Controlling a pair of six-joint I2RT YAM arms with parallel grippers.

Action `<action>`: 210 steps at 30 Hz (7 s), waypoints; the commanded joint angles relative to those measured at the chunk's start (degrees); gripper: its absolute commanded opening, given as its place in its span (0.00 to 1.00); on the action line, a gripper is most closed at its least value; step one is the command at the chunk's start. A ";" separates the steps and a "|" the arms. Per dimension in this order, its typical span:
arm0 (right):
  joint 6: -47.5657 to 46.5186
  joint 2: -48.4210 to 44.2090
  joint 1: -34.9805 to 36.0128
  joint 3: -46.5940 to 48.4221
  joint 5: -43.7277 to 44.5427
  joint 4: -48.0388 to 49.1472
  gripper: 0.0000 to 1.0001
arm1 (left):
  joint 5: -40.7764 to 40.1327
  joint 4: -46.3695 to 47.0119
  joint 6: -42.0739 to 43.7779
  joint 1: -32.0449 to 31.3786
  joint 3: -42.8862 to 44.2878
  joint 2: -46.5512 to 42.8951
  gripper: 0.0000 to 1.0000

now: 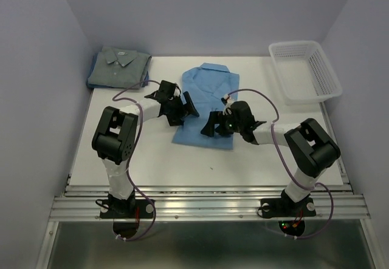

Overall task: Fold and stack the long sleeve shirts
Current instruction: Fold the shirt

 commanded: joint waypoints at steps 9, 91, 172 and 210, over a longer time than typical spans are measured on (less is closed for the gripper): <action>5.42 6.55 13.36 5.96 -0.85 -1.50 1.00 | -11.91 -11.85 5.62 5.45 6.67 -3.06 0.99; -8.08 15.51 14.94 33.82 16.39 -19.33 0.11 | -10.77 -30.23 -3.26 7.91 -17.16 -57.12 0.00; -3.78 -3.47 2.37 3.07 27.54 -23.80 0.05 | -4.01 -23.99 13.88 -9.75 16.15 -17.76 0.00; -3.69 -18.93 0.79 6.66 35.80 -33.82 0.33 | 0.75 -22.50 14.23 -14.06 41.03 8.53 0.99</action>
